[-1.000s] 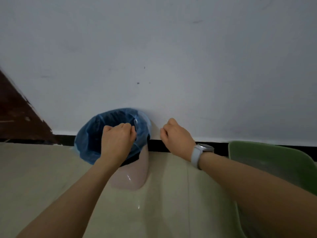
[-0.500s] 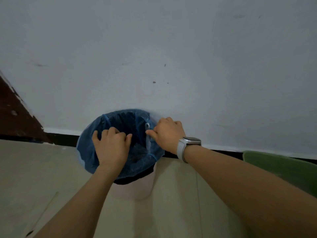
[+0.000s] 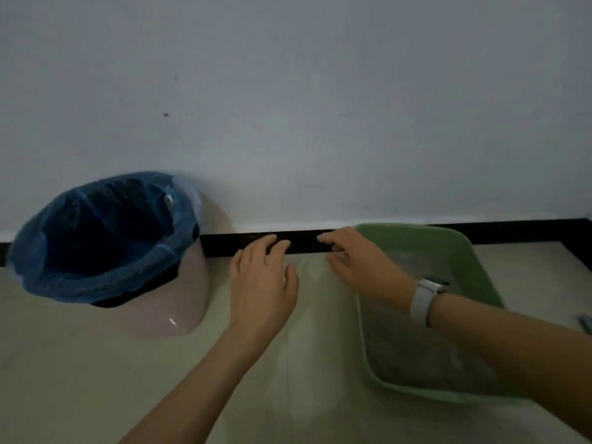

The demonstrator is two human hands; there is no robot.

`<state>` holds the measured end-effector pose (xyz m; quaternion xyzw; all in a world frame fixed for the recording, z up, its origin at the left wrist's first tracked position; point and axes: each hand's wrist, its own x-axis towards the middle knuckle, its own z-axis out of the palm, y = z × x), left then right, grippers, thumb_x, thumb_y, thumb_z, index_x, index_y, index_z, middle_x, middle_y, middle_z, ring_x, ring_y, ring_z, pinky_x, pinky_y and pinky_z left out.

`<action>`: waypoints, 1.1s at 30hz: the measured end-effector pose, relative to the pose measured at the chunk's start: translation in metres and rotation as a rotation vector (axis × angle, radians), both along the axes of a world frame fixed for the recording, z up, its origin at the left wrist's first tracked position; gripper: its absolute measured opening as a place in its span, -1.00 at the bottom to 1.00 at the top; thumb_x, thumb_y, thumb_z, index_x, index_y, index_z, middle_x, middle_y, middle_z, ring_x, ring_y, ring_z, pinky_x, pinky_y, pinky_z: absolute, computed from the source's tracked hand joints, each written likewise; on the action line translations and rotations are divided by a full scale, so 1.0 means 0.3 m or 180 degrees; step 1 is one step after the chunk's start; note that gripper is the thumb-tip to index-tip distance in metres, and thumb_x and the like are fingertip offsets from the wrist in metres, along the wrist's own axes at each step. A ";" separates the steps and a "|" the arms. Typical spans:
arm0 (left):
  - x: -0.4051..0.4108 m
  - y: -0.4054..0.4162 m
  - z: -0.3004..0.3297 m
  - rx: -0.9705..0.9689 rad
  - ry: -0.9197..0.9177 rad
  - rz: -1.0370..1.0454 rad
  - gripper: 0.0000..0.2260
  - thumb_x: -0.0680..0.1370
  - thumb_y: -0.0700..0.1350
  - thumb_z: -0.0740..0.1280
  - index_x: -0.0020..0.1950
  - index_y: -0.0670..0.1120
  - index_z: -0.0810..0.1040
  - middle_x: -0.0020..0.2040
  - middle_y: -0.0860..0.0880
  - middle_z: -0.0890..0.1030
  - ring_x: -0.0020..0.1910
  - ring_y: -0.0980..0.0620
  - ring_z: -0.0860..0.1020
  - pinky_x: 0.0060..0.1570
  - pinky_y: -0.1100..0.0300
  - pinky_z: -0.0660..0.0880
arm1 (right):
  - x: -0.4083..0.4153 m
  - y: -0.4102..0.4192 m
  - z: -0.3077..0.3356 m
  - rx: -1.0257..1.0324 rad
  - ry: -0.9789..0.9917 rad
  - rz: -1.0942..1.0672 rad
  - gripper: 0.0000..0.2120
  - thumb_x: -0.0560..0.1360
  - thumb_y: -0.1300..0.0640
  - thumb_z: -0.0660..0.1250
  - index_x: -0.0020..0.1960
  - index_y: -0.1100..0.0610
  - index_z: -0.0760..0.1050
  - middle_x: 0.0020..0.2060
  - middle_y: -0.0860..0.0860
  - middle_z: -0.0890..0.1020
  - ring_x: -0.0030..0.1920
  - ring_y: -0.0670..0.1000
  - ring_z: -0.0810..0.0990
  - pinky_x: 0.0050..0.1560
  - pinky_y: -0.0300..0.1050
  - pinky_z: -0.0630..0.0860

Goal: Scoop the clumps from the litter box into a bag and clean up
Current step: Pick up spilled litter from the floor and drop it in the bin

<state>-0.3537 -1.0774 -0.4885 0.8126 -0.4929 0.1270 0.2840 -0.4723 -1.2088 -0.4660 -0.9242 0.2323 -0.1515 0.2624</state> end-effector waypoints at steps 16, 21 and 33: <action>-0.921 -0.113 -0.391 0.3529 -0.0783 -0.3522 -0.65 0.60 -0.10 0.09 0.39 -0.11 0.24 0.35 -0.15 0.29 0.28 -0.16 0.33 0.20 -0.02 0.33 | -1.275 0.084 -0.651 0.1236 0.1288 -0.1812 -0.76 0.52 0.28 0.22 0.16 0.24 0.51 0.00 0.17 0.57 -0.01 0.14 0.53 -0.01 -0.21 0.34; -1.009 -0.105 -0.582 0.3739 0.0167 -0.2116 -0.48 0.60 -0.03 0.12 0.51 -0.07 0.00 0.51 -0.13 0.02 0.48 -0.15 0.03 0.40 -0.08 0.09 | -1.284 0.108 -0.806 0.1011 0.1437 -0.1550 -0.60 0.52 0.28 0.14 0.36 0.21 0.36 0.03 0.23 0.49 0.07 0.24 0.43 0.09 0.00 0.39; -1.106 -0.013 -0.759 0.3617 0.0947 -0.1126 -0.13 0.49 0.23 0.24 0.50 0.01 -0.31 0.49 -0.05 -0.37 0.46 -0.13 -0.36 0.40 -0.16 -0.27 | -1.228 0.107 -0.859 0.0402 0.1474 -0.1506 -0.47 0.43 0.05 -0.05 0.31 0.14 0.42 -0.10 0.16 0.52 -0.11 0.20 0.46 -0.15 -0.02 0.31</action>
